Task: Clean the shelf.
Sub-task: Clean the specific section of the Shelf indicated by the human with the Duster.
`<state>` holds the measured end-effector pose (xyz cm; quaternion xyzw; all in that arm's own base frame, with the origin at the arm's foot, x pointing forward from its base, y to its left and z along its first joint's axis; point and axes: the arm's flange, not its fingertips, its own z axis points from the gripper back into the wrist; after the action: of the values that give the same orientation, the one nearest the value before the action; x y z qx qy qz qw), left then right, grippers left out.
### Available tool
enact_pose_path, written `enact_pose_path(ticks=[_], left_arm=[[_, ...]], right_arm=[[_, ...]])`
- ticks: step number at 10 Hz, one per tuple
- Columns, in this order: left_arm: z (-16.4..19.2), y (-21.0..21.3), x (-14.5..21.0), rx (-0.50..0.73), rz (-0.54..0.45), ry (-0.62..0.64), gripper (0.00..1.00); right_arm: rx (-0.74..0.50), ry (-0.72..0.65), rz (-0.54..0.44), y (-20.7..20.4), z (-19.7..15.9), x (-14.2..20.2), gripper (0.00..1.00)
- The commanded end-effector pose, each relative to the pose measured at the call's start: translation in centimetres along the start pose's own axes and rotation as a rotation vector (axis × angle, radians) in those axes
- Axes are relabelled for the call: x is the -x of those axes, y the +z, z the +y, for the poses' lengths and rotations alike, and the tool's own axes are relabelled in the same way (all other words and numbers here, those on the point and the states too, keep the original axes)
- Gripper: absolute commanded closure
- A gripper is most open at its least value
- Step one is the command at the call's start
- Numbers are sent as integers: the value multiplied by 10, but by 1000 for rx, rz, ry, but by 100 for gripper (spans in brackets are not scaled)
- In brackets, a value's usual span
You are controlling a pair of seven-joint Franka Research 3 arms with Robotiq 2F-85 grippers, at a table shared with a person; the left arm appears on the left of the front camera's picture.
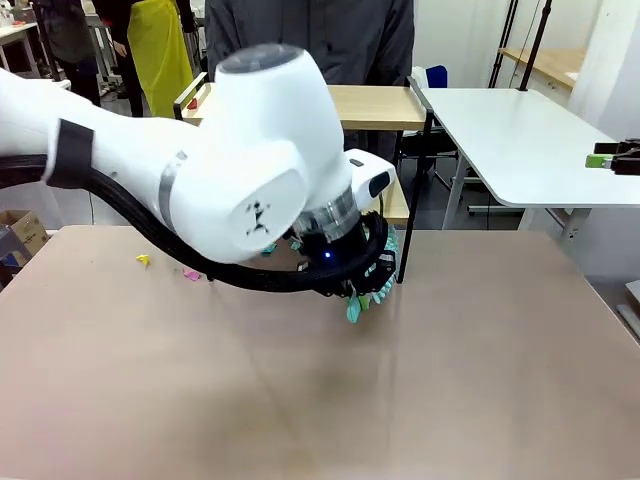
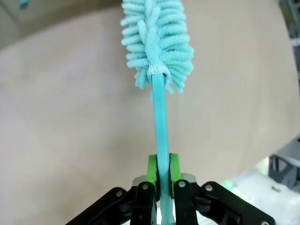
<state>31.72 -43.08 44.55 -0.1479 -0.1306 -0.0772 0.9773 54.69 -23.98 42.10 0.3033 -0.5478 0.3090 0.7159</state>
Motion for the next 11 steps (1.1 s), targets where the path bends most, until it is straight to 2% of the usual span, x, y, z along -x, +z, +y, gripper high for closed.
enact_pose_path(ticks=[1,4,9,10,11], left_arm=[[-17,-25,-7,-55,-78,37,87],[-21,-57,-14,-70,-135,24,87],[-12,-101,-14,-132,-97,37,87],[-11,-102,-16,-176,-22,42,87],[-5,-92,-14,-112,-78,2,87]], right_arm=[[2,6,5,-1,1,-2,0],[2,6,5,-1,1,-2,0],[2,6,5,-1,1,-2,0],[2,6,5,-1,1,-2,0],[2,6,5,-1,1,-2,0]])
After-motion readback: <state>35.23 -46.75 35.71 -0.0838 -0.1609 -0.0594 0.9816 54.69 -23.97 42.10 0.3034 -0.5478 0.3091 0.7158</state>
